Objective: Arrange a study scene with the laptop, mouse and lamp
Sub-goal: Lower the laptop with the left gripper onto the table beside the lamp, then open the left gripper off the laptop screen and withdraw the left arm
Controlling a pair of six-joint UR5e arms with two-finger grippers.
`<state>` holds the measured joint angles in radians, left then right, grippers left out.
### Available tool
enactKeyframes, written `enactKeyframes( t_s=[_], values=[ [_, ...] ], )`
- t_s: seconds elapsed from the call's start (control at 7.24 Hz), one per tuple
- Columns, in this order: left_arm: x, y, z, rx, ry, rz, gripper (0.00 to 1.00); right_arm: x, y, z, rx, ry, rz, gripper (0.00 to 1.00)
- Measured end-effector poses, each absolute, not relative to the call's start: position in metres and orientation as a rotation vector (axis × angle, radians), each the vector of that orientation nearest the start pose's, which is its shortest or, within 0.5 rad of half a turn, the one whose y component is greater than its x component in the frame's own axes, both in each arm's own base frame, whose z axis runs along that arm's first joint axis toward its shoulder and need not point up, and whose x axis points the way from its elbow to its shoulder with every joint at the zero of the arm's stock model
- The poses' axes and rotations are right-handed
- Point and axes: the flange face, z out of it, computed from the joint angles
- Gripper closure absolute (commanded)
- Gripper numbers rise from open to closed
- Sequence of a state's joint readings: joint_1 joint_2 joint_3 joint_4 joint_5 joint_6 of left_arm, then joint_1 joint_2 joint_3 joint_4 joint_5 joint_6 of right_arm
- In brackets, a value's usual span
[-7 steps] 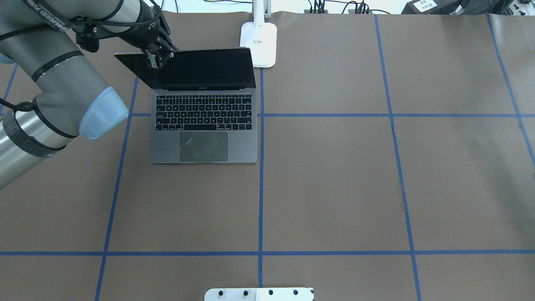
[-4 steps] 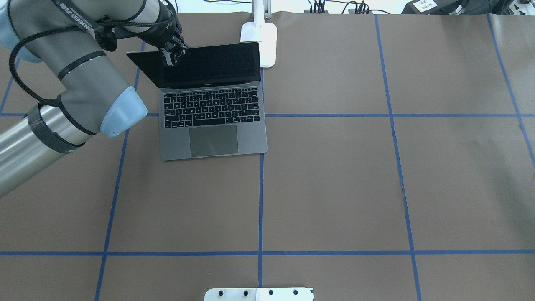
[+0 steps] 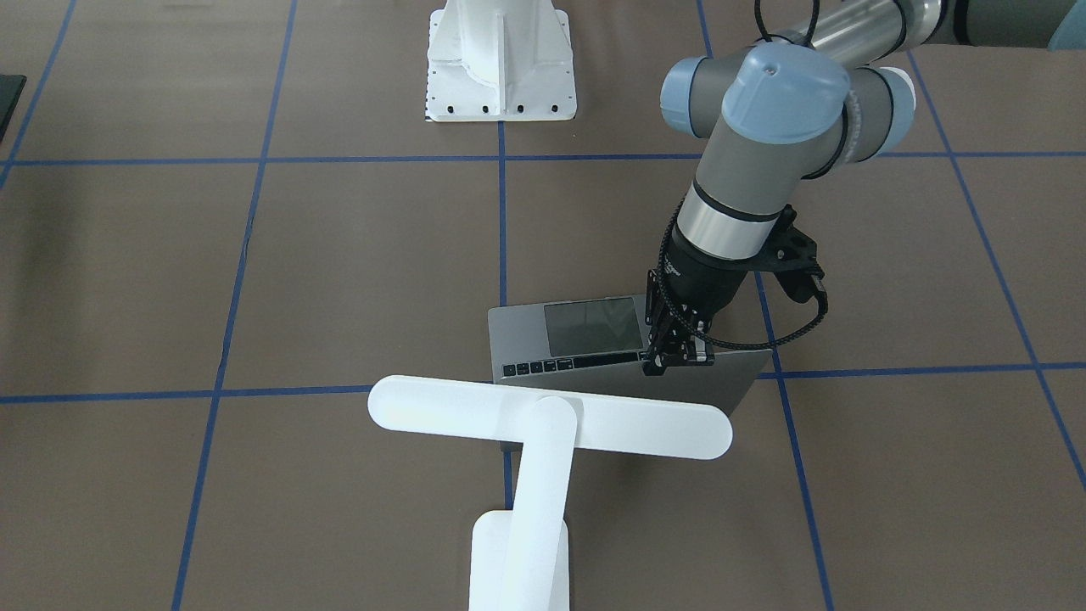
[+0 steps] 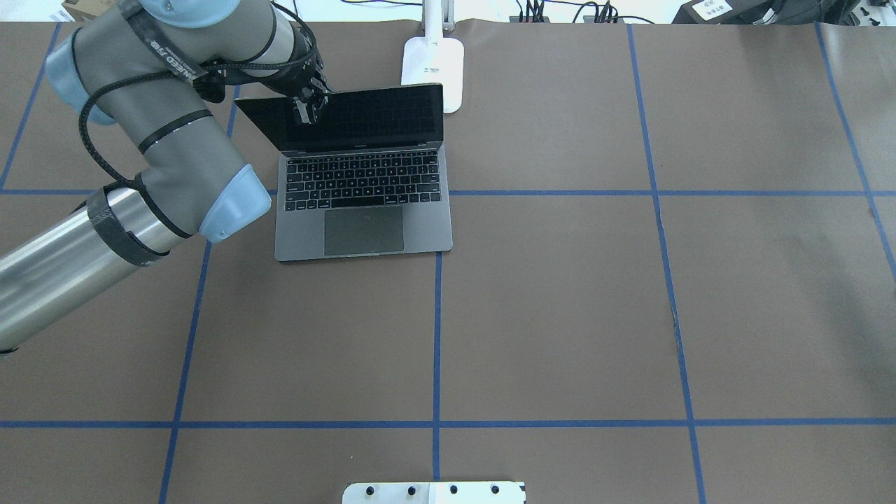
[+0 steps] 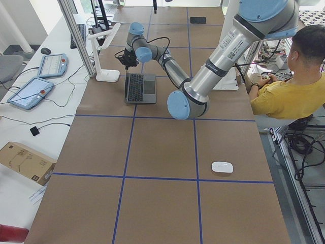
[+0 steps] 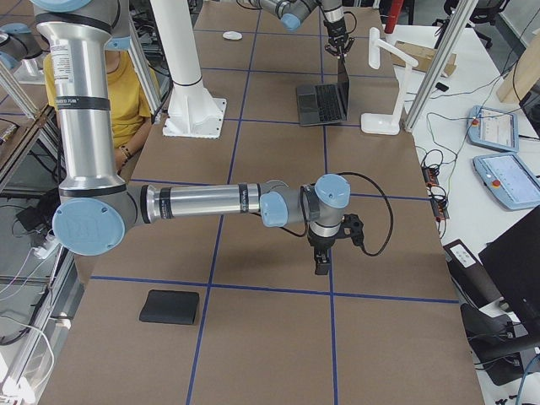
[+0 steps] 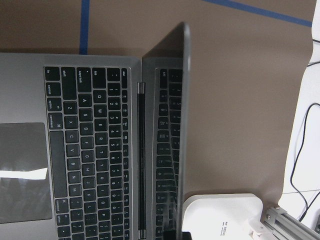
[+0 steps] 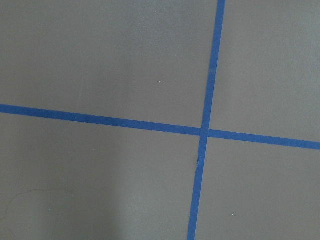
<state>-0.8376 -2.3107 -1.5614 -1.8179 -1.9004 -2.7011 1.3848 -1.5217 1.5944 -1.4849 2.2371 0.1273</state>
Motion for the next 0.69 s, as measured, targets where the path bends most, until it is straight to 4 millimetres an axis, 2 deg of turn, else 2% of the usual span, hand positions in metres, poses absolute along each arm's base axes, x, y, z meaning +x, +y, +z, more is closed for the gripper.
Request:
enactKeyframes(
  t_s=[0.14, 0.28, 0.69],
  values=[
    [0.4089, -0.5928, 0.1856, -0.494, 1.041, -1.61, 0.79, -0.0264, -0.5271, 0.6202, 0.047, -0.68, -0.11, 0.0],
    [0.4127, -0.5904, 0.1869, -0.492, 1.041, -1.603, 0.01, -0.0266, -0.5271, 0.6203, 0.047, -0.68, -0.11, 0.0],
    [0.4121, -0.5883, 0.1852, -0.486, 1.05, -1.591, 0.0, -0.0274, -0.5278, 0.6193, 0.048, -0.681, -0.112, 0.0]
  ],
)
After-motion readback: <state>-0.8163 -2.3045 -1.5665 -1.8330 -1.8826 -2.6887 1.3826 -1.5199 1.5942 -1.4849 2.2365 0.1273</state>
